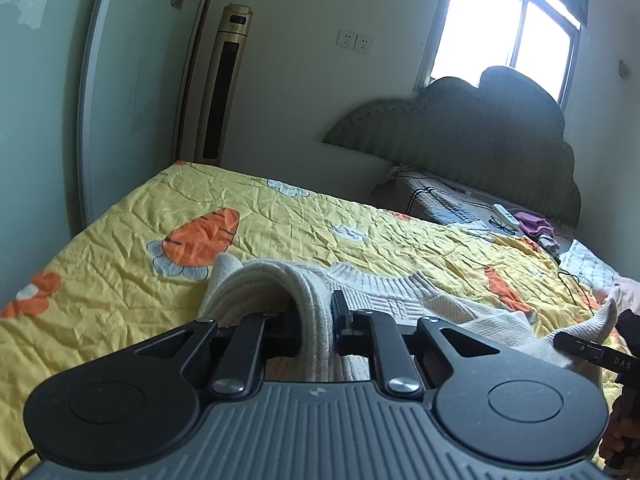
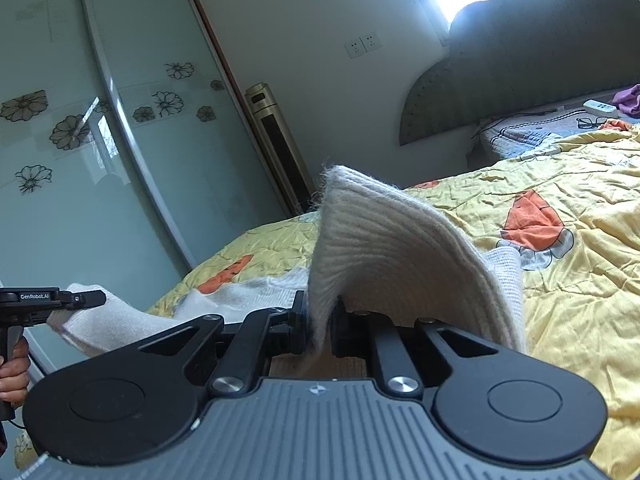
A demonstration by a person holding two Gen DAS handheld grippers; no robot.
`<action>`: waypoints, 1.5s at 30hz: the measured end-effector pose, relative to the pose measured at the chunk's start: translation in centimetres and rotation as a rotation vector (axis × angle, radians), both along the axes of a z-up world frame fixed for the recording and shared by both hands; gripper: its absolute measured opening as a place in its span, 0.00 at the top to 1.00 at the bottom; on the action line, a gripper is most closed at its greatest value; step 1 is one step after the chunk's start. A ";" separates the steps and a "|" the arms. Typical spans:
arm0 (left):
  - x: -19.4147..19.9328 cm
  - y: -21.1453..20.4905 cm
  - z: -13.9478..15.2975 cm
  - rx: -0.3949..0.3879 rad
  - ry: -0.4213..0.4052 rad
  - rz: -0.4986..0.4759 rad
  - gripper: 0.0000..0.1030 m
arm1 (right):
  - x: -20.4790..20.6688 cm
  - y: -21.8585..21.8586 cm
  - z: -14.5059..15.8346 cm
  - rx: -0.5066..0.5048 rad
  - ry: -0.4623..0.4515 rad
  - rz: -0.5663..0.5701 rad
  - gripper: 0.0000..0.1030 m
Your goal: Fold small clothes
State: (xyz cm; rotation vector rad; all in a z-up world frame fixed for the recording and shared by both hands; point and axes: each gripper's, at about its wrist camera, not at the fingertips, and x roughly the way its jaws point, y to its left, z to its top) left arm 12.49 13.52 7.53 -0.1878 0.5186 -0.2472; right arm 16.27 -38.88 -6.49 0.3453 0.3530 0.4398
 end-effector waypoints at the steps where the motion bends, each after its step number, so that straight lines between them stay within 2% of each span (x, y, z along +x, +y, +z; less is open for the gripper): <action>1: 0.7 -0.2 -0.1 0.004 0.007 0.001 0.87 | 0.6 0.0 -0.1 0.002 0.004 -0.005 0.85; 9: 5.4 -2.2 -2.2 0.078 0.053 0.025 0.87 | 5.2 0.1 -1.2 0.000 0.047 -0.073 0.85; 18: 9.4 -3.0 -5.1 0.103 0.169 0.045 0.87 | 8.6 -0.1 -3.5 0.018 0.128 -0.118 0.85; 20: 10.0 -2.6 -5.5 0.061 0.203 0.056 0.86 | 9.1 0.0 -3.7 0.015 0.145 -0.117 0.84; 23: 10.9 -1.4 -6.0 -0.051 0.246 0.074 0.84 | 9.4 0.0 -3.7 0.013 0.156 -0.114 0.81; 26: 11.7 0.0 -6.5 -0.173 0.295 0.096 0.77 | 9.6 0.2 -3.8 -0.019 0.158 -0.119 0.76; 28: 12.1 0.8 -6.7 -0.241 0.319 0.113 0.73 | 9.5 0.3 -3.9 -0.029 0.153 -0.128 0.60; 29: 12.2 1.2 -6.7 -0.267 0.317 0.127 0.70 | 9.5 0.3 -3.9 -0.028 0.151 -0.132 0.57; 30: 12.1 1.6 -6.6 -0.288 0.303 0.147 0.61 | 9.4 0.2 -4.0 -0.026 0.146 -0.134 0.52; 31: 12.0 2.0 -6.5 -0.303 0.283 0.168 0.45 | 9.4 0.1 -4.0 -0.020 0.139 -0.134 0.51; 33: 11.6 2.8 -6.0 -0.334 0.237 0.206 0.31 | 9.2 -0.1 -3.9 -0.010 0.132 -0.139 0.48; 35: 11.2 3.3 -5.5 -0.347 0.209 0.213 0.31 | 8.9 -0.1 -3.7 -0.011 0.123 -0.139 0.47; 38: 10.6 3.1 -5.0 -0.294 0.195 0.218 0.31 | 8.1 0.8 -3.0 -0.033 0.100 -0.080 0.42; 40: 10.0 2.2 -4.9 -0.204 0.173 0.196 0.31 | 7.7 2.2 -2.5 -0.067 0.095 -0.003 0.32; 42: 9.5 0.7 -5.0 -0.083 0.155 0.177 0.31 | 7.3 4.0 -2.4 -0.126 0.093 0.068 0.28; 45: 9.4 -1.3 -6.0 0.139 0.173 0.166 0.30 | 6.9 6.7 -2.6 -0.265 0.088 0.097 0.22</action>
